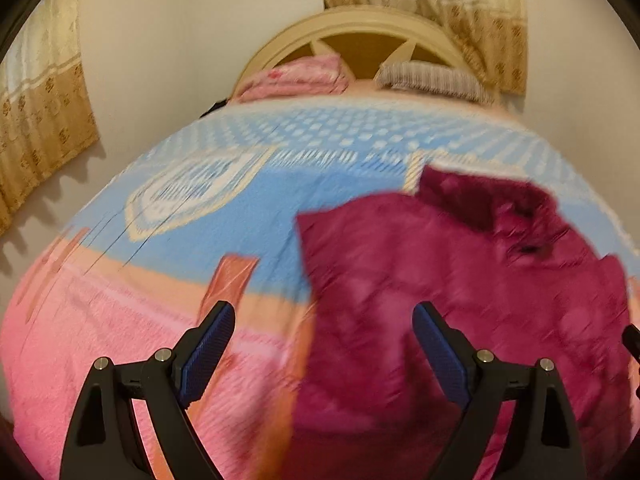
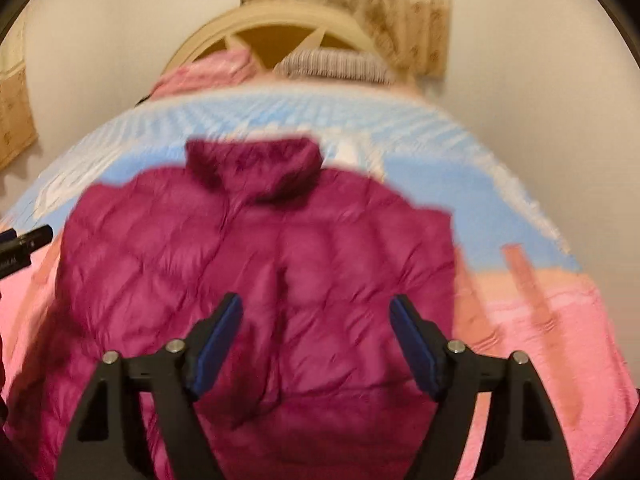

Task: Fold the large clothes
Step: 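Move both tools to the jacket hem, then grasp the hem with the right tool while the left tool grasps it too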

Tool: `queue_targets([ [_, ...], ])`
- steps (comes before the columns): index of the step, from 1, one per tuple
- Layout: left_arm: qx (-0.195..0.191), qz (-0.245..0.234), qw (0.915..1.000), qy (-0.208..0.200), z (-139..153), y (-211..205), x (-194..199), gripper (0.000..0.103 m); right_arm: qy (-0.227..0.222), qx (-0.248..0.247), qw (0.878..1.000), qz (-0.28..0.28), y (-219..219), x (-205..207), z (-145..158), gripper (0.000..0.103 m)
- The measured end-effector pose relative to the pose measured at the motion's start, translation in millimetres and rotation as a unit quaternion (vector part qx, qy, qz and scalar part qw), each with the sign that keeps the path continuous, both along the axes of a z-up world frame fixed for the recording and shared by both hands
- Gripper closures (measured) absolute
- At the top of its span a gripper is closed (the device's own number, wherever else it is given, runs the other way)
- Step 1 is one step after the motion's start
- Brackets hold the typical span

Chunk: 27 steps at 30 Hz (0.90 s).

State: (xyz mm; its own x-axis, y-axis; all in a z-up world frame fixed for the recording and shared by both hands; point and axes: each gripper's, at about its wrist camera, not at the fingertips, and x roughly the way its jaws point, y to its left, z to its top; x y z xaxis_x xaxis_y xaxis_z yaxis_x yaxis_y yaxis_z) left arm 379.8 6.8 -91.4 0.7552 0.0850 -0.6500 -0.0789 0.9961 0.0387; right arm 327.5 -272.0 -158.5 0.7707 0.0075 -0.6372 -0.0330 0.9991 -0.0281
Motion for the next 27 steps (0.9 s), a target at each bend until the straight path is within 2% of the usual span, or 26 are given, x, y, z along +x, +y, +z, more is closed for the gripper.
queue_targets([
  [1,-0.006,-0.01,0.9999,-0.005,3.4,-7.8,4.4,0.012,-0.009,0.012,1.0,0.009,1.9,0.3,6.1,0.049],
  [3,-0.012,-0.025,0.9996,-0.01,3.5,-22.1,14.3,0.012,-0.008,0.04,0.998,0.042,16.2,8.7,9.8,0.059],
  [4,-0.013,-0.033,0.9994,-0.007,-0.2,-29.0,20.1,0.012,-0.001,0.053,0.997,0.057,22.8,14.2,7.2,0.061],
  [5,-0.012,-0.038,0.9992,-0.004,-3.7,-33.7,24.1,0.012,0.012,0.062,0.996,0.067,30.1,22.7,0.6,0.061],
  [9,0.019,-0.035,0.9985,0.038,-42.8,-46.4,46.0,0.012,0.041,0.043,0.997,0.057,41.2,45.7,-34.6,0.061],
  [12,0.02,-0.03,0.9974,0.062,-70.6,-41.5,54.4,0.012,0.041,0.023,0.997,0.053,39.1,42.5,-51.1,0.061],
  [15,0.001,-0.034,0.9971,0.067,-79.8,-37.7,56.4,0.009,0.043,0.026,0.997,0.053,35.9,43.9,-59.0,0.061],
  [27,0.016,-0.029,0.9962,0.081,-92.6,-42.2,61.1,0.003,0.052,0.032,0.997,0.042,34.4,50.3,-72.5,0.057],
])
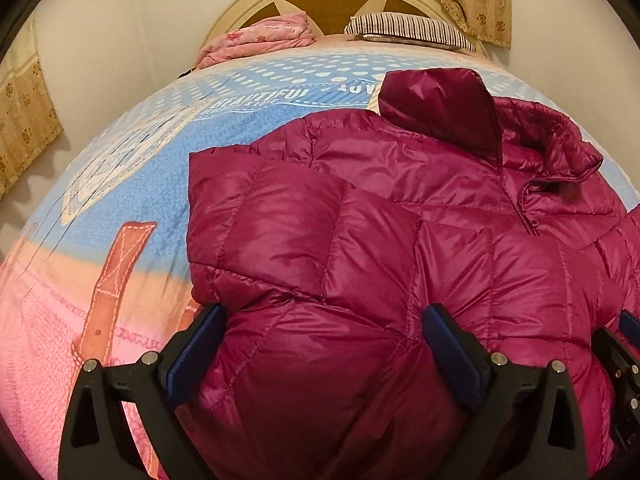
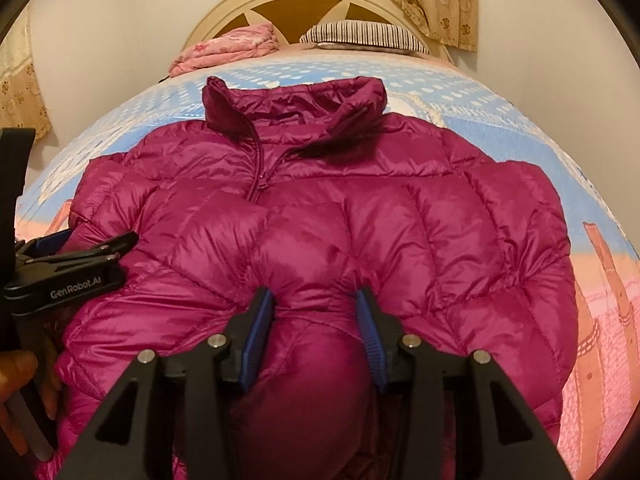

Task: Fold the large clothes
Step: 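Grasp the hem with the right tool while the left tool grasps it too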

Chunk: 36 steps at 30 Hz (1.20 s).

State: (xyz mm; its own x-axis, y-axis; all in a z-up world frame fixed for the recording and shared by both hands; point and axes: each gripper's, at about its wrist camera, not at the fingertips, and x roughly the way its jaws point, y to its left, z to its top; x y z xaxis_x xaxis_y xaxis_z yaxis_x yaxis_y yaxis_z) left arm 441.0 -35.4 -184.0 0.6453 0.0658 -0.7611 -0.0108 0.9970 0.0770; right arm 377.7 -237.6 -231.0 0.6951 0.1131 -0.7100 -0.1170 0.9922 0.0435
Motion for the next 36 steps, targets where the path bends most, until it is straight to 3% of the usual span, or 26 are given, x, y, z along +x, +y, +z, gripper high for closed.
queue_targets([
  [36,0.006,0.004,1.0,0.004,-2.6,-0.1,3.6,0.001,-0.004,-0.052,0.999,-0.012,10.6,5.7,-7.3,0.055],
])
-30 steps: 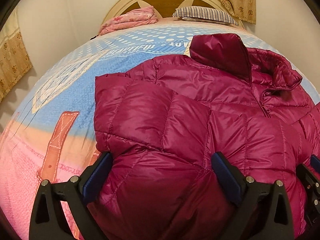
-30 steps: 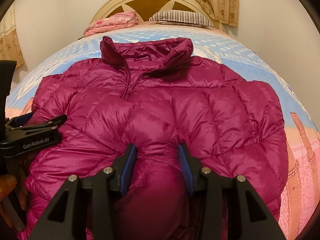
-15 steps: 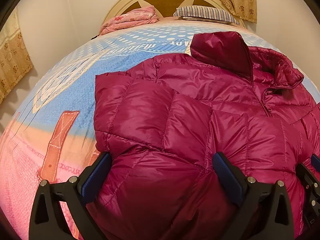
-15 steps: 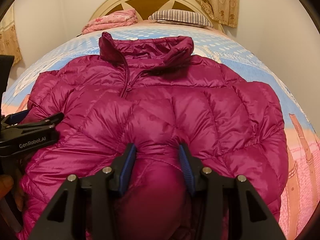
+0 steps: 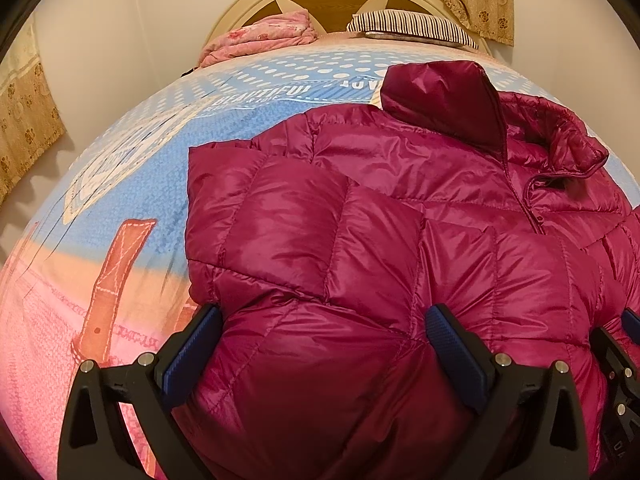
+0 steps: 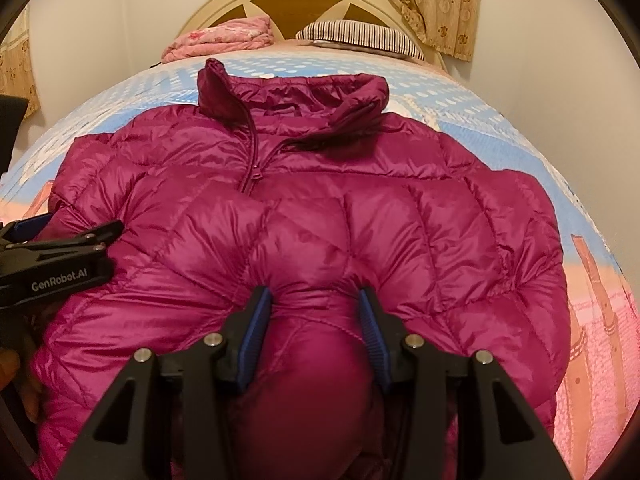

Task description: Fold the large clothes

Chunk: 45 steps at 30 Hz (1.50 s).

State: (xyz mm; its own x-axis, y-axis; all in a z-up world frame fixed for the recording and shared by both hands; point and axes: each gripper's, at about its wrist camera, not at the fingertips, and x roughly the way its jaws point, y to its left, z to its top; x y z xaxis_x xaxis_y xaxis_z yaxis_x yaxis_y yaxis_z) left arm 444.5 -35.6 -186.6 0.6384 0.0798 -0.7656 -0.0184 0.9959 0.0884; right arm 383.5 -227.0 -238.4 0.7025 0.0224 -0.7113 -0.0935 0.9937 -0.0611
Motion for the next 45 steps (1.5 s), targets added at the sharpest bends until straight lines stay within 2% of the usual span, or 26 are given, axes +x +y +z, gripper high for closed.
queue_targets([
  [14,0.003,-0.001,1.0,0.005,2.1,-0.1,0.2,0.001,0.002,-0.002,1.0,0.002,2.0,0.2,2.4,0.052],
  [15,0.006,-0.003,0.9999,0.013,5.7,1.0,0.8,0.001,0.006,0.0,1.0,0.003,0.5,0.2,5.6,0.049],
  [18,0.022,0.002,0.9997,-0.005,34.7,6.6,-7.4,0.001,0.001,0.002,1.0,0.004,-6.1,-2.3,27.6,0.036],
  [21,0.003,-0.009,0.9993,-0.036,69.1,11.6,-6.7,0.001,-0.027,0.007,0.999,0.018,-12.1,2.3,58.1,0.024],
  [24,-0.001,-0.013,0.9992,-0.039,97.6,9.3,21.7,0.001,-0.024,0.003,0.999,0.021,-19.1,27.1,75.5,0.023],
  [29,0.005,-0.01,0.9989,-0.045,115.6,-5.0,84.6,0.001,-0.029,-0.034,0.999,0.006,-27.4,83.2,87.1,0.023],
  [32,-0.003,-0.01,0.9994,-0.033,114.4,-16.3,117.9,0.001,-0.022,-0.05,0.998,0.006,-31.0,114.6,85.8,0.023],
  [36,0.005,-0.009,0.9999,-0.009,94.2,-32.0,159.8,0.001,-0.011,-0.052,0.999,0.006,-36.0,143.3,80.4,0.023],
  [40,0.029,-0.02,0.9994,0.001,80.3,-49.0,181.4,0.001,0.001,-0.056,0.998,0.016,-40.3,167.5,73.5,0.023],
  [45,0.043,-0.039,0.9983,0.002,65.9,-62.7,188.4,0.001,0.011,-0.061,0.998,0.029,-42.7,189.3,63.1,0.023],
])
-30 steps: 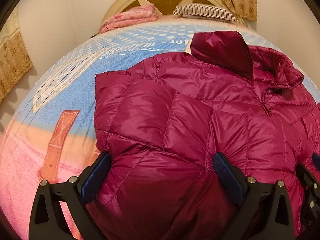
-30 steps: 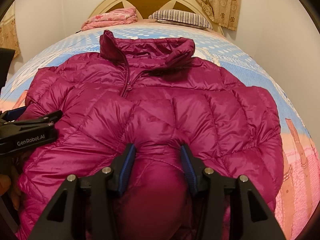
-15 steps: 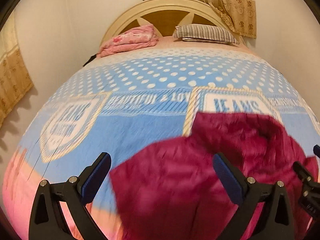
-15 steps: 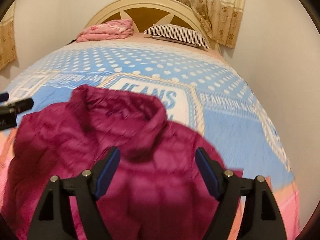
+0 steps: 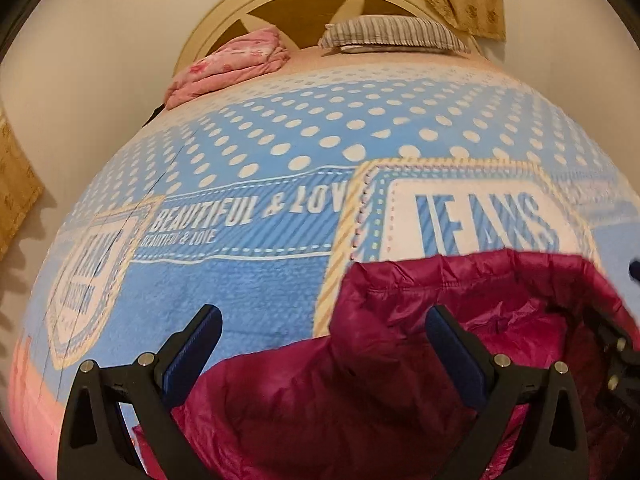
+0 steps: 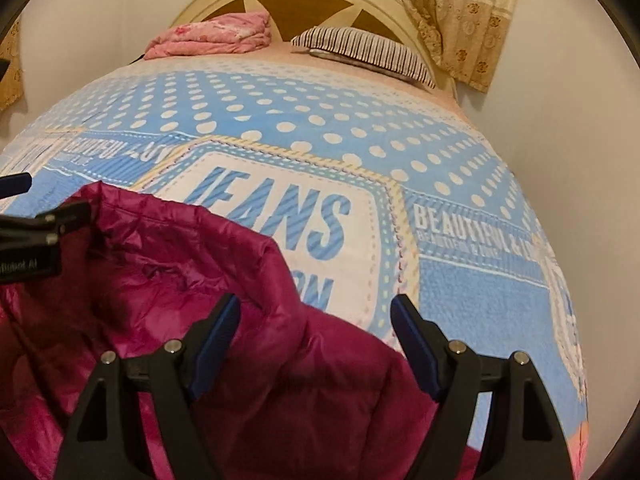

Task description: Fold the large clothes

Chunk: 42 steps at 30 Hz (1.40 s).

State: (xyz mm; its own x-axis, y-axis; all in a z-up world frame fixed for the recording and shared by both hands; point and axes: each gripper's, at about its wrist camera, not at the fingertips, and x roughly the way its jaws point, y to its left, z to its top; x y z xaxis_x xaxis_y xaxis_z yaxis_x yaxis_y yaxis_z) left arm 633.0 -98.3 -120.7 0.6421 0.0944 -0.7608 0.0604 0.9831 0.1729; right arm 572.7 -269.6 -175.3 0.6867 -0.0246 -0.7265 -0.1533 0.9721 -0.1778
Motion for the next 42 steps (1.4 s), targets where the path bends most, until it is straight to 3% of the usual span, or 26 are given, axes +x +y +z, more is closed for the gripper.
queue_targets([
  [3,0.006,-0.014,0.9999,0.002,-12.9,-3.3,-1.6,0.001,0.005,-0.004,1.0,0.001,-3.2,7.2,-6.5,0.025],
  [5,0.013,-0.019,0.9997,0.0,-18.4,-4.8,-4.5,0.002,0.012,0.002,1.0,0.004,-5.2,9.1,-10.6,0.033],
  [7,0.014,-0.031,0.9994,-0.005,-20.0,-6.6,-9.8,0.023,0.023,0.001,1.0,0.01,-6.4,8.8,-15.5,0.057],
  [9,0.008,-0.041,0.9991,0.007,-20.6,-7.7,-12.6,0.056,0.035,0.004,0.999,0.02,-6.5,5.6,-19.4,0.07],
  [11,-0.003,-0.045,0.9989,0.009,-18.2,-6.6,-16.2,0.07,0.031,0.0,0.999,0.025,-5.4,-0.4,-18.9,0.077],
  [14,0.019,-0.055,0.9983,-0.009,-13.1,-8.7,-27.3,0.083,0.025,-0.003,0.999,0.029,-5.6,-7.8,-15.7,0.085],
  [18,0.026,-0.058,0.9978,-0.022,-8.2,-1.8,-40.6,0.087,0.019,-0.013,0.999,0.031,-7.6,-17.9,-14.9,0.087],
  [33,0.014,-0.072,0.9973,-0.009,-31.7,16.5,-85.9,0.09,0.016,-0.027,0.999,0.032,-21.7,-51.7,-38.7,0.092],
  [37,-0.004,-0.064,0.9976,-0.027,-12.1,20.6,-93.7,0.089,0.014,-0.03,0.999,0.031,-21.9,-52.3,-41.0,0.092],
  [40,-0.044,-0.061,0.9953,-0.061,18.0,27.4,-102.0,0.073,0.011,-0.036,0.999,0.033,-20.8,-53.0,-42.0,0.092],
  [42,-0.064,-0.043,0.993,-0.089,36.7,32.0,-99.7,0.031,0.01,-0.036,0.999,0.031,-21.4,-52.2,-43.6,0.092],
])
